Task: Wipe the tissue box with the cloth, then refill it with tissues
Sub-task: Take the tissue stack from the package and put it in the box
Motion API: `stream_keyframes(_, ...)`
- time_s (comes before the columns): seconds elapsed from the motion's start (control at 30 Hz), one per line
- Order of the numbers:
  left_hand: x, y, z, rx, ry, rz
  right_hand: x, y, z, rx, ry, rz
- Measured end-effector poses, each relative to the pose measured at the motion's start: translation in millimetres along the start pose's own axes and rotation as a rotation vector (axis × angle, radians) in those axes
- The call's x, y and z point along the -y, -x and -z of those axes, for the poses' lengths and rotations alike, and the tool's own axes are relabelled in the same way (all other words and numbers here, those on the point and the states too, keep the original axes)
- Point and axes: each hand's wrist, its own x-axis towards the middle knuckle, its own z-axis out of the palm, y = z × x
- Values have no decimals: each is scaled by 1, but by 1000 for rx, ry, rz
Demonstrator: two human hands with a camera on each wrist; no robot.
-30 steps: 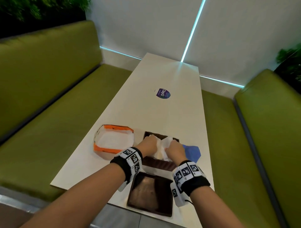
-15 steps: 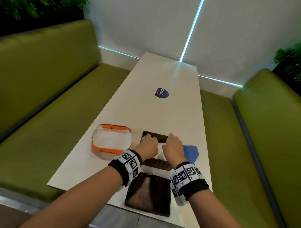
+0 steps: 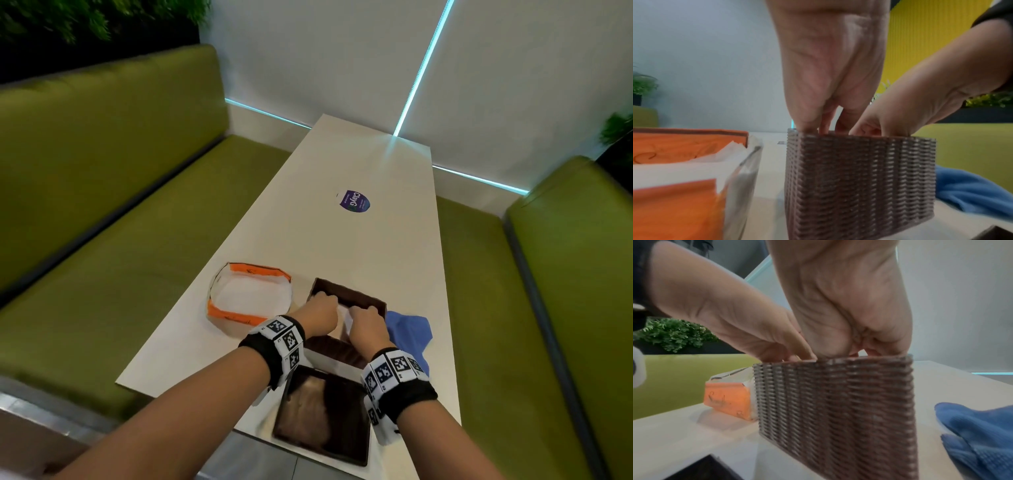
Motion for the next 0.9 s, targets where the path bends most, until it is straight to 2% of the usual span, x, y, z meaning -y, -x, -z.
stream_keyframes(0.07,6,7,10,-86,122,-68,-1,0,2,-20,3,7)
stream_keyframes(0.13,19,17,27,-223,274,-81,3,4,10,-118,28,27)
stream_keyframes(0.23,55,27,54,-368,370,-9,24,14,23,-334,-19,116)
stream_keyframes(0.3,83,28,69,-409,355,51,48,20,24,-389,-151,250)
stream_keyframes(0.37,108,23,79,-409,241,116,77,25,21,-330,-272,387)
stream_keyframes(0.43,129,16,82,-315,105,142,106,24,10,-179,-280,462)
stream_keyframes(0.5,140,9,81,-201,-19,126,129,18,-6,-5,-187,479)
stream_keyframes(0.57,146,5,78,-117,-110,96,140,14,-24,100,-42,467)
stream_keyframes(0.67,153,3,75,-75,-207,50,140,13,-44,85,68,475)
stream_keyframes(0.83,172,4,62,-188,-277,55,137,11,-50,45,54,503)
stream_keyframes(0.9,172,2,60,-189,-326,72,136,9,-48,46,62,511)
